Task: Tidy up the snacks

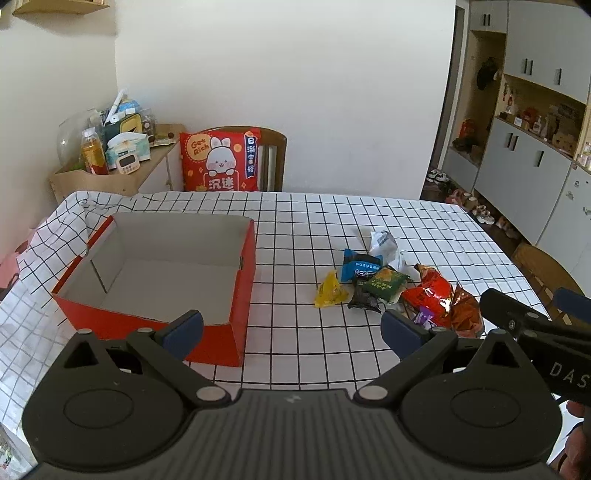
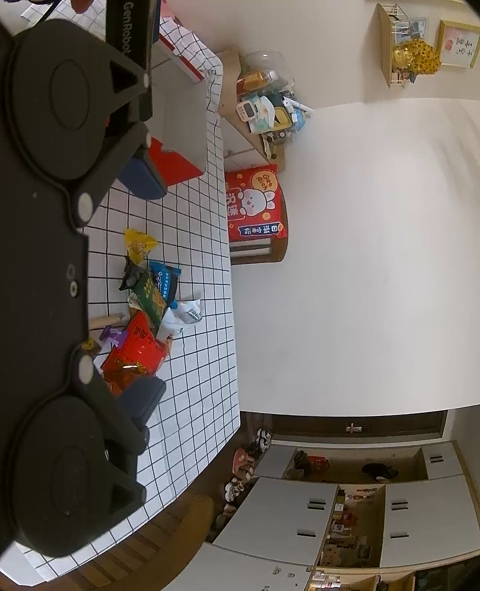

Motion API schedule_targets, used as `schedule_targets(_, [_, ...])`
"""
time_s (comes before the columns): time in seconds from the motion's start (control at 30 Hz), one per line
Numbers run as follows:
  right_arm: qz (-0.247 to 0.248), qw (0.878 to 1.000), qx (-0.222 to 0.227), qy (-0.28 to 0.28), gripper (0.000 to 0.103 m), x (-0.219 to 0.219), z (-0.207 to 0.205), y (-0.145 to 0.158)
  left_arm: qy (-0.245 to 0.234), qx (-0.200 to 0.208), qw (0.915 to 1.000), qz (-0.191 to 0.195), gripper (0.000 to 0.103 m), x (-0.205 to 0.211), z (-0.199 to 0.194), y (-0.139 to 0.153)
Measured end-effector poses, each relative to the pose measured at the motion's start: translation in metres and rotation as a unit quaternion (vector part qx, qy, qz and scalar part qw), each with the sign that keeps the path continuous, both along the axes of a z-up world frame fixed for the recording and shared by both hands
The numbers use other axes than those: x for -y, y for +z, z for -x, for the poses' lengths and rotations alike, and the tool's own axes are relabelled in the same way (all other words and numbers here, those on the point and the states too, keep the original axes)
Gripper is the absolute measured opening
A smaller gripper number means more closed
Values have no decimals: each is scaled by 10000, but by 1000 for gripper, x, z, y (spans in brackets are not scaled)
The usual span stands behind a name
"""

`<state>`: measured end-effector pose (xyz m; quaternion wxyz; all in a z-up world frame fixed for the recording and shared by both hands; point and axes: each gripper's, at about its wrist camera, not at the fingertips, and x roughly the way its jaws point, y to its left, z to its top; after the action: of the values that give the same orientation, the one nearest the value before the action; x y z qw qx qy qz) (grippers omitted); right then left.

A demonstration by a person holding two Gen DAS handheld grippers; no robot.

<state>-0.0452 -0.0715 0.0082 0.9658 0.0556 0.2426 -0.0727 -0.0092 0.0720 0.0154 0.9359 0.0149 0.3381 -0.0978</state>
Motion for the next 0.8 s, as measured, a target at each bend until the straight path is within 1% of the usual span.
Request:
schedule_targets(0.3, [-5, 10000, -26, -16, 103, 4, 0, 1, -66, 50, 10000, 45, 103, 4, -4, 2])
schedule_targets(0.57, [-6, 10000, 34, 53, 102, 16, 1, 3, -147, 126, 9998, -3, 103, 20, -4, 3])
schedule_targets(0.8, [-32, 9999, 83, 130, 101, 28, -1, 3, -98, 122, 9999, -30, 103, 34, -6, 4])
